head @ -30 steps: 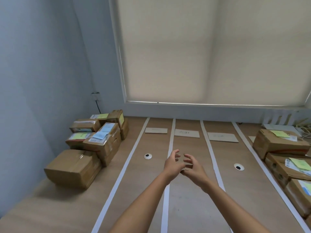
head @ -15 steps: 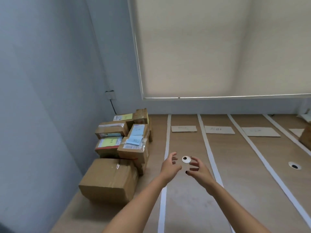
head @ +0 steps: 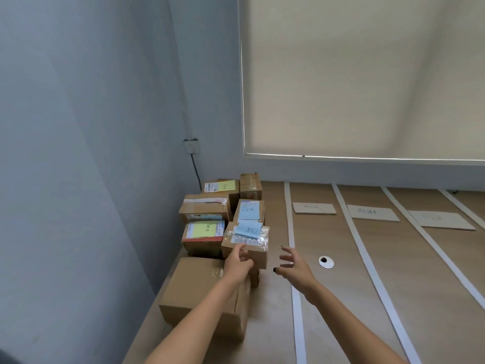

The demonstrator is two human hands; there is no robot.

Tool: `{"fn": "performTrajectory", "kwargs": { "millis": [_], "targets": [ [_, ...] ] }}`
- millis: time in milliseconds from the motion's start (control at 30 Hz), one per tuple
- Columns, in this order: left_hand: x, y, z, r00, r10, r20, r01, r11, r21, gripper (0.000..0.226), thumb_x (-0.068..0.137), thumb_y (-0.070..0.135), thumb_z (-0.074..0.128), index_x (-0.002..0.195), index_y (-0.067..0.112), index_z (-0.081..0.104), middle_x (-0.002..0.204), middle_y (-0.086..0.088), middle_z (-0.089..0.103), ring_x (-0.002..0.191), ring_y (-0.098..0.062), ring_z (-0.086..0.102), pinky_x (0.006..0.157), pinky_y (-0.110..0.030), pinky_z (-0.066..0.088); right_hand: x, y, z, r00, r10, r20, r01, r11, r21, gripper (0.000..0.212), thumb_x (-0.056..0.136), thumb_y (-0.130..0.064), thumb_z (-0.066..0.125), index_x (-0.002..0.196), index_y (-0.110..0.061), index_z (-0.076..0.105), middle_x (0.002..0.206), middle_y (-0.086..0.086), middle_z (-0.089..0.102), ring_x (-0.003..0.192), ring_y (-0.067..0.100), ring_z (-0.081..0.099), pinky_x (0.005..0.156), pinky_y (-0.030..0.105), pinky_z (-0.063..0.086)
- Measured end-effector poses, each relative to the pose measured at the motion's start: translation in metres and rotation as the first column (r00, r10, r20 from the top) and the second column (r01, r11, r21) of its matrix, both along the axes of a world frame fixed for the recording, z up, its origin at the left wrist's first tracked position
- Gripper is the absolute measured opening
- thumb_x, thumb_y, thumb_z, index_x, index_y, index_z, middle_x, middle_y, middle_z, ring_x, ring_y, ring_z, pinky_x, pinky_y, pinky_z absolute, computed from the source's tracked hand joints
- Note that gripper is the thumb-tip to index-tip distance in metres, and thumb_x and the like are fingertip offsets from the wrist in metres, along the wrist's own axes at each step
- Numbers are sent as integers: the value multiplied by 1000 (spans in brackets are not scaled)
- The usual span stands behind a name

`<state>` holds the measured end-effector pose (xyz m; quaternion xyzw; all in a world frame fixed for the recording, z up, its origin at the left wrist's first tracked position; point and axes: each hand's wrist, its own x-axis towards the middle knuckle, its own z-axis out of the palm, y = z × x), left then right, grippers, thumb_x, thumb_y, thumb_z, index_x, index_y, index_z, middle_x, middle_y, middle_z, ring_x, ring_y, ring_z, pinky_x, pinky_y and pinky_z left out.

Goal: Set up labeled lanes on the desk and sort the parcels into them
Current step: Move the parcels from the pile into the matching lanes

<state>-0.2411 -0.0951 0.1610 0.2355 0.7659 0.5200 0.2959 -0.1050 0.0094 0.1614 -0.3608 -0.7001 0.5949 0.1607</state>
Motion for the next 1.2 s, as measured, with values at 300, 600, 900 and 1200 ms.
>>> {"fn": "performTrajectory", "kwargs": {
  "millis": [300, 600, 900, 1200],
  "targets": [
    [-71, -1, -14, 988, 152, 32, -151, 988, -36, 54, 88, 0, 53, 137, 16, 40, 136, -8, 47, 124, -25, 46, 93, -32, 44, -54, 18, -13, 997, 44, 68, -41, 998, -57, 74, 81, -11, 68, 143, -21, 29, 118, -1, 44, 91, 6, 54, 53, 9, 44],
    [-104, 18, -38, 979, 186, 87, -178, 979, -98, 53, 90, 6, 53, 140, 17, 39, 138, -9, 46, 121, -24, 46, 92, -33, 44, -91, 38, -35, 995, 59, 77, -51, 993, -105, 75, 78, -8, 68, 140, -21, 27, 101, -22, 49, 92, 2, 55, 54, 7, 46],
    [-88, 32, -44, 971, 239, 31, -236, 968, -89, 50, 92, 12, 53, 140, 16, 40, 140, -8, 39, 124, -24, 43, 101, -38, 40, -95, 46, -41, 998, 21, 57, -16, 995, -99, 75, 78, -30, 74, 140, -20, 32, 122, -3, 48, 93, 4, 51, 59, 12, 41],
    [-27, 50, -31, 966, 250, 67, -250, 968, -13, 45, 91, 9, 54, 135, 12, 47, 131, -11, 54, 120, -24, 51, 99, -36, 45, -35, 74, -30, 999, -32, -6, 32, 999, -24, 55, 81, -12, 65, 129, -25, 44, 126, 4, 49, 90, 4, 53, 63, 13, 43]
  ]
}}
